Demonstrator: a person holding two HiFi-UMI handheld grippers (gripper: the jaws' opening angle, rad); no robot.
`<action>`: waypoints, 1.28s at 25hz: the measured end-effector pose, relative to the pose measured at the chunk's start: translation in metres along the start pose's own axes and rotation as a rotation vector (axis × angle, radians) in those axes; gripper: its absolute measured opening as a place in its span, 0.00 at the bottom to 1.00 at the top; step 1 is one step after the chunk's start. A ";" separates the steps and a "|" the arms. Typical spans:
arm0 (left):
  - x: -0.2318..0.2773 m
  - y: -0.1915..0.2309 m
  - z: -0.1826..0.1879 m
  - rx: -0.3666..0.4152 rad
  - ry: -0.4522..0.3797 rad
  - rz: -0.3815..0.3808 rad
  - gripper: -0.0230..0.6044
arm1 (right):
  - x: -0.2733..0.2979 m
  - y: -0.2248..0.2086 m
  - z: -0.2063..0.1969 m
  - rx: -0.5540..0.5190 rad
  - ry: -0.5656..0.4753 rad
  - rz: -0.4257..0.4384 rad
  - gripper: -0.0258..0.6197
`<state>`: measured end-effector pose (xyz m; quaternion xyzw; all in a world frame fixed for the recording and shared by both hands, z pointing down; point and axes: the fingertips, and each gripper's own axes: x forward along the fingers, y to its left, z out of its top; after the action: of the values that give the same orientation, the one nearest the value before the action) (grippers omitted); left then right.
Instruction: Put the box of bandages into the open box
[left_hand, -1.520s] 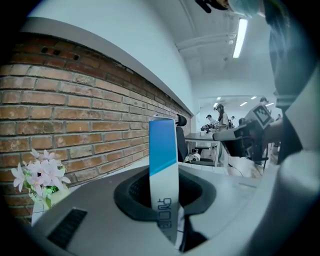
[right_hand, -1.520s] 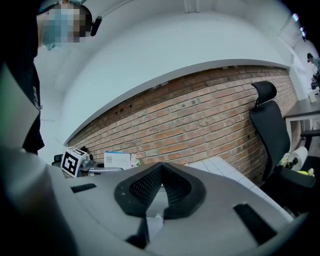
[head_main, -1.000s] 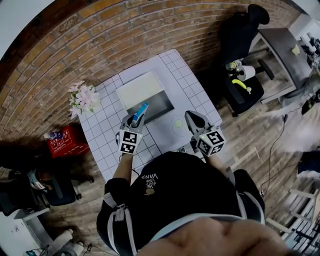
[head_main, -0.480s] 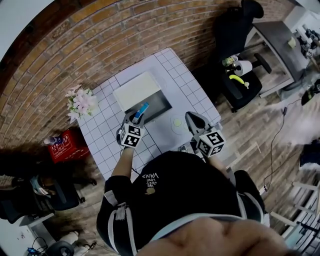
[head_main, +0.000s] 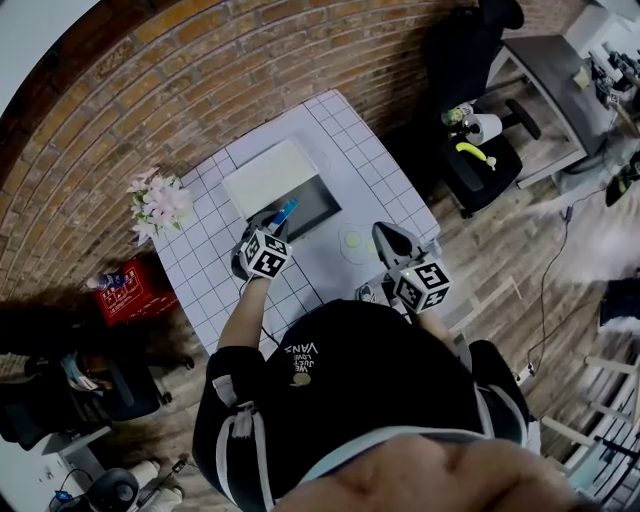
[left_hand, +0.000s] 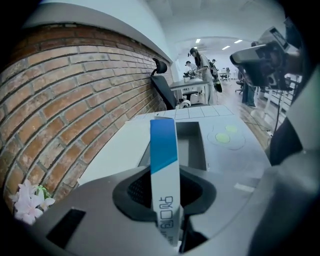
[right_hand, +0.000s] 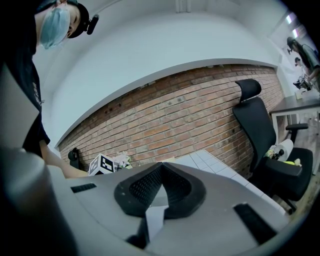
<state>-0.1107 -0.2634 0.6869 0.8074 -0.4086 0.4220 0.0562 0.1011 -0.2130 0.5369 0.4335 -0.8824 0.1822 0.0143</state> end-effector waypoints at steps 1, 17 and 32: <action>0.003 0.000 -0.001 0.006 0.009 -0.001 0.16 | 0.000 0.000 -0.001 0.002 0.001 0.000 0.03; 0.015 -0.006 -0.008 0.008 0.040 -0.026 0.21 | -0.001 -0.006 -0.005 0.021 0.010 -0.012 0.03; -0.001 -0.017 0.000 -0.016 -0.036 -0.053 0.26 | 0.006 -0.003 -0.005 0.015 0.008 0.014 0.03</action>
<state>-0.0987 -0.2516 0.6905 0.8249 -0.3914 0.4023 0.0665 0.0994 -0.2179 0.5434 0.4266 -0.8840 0.1907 0.0133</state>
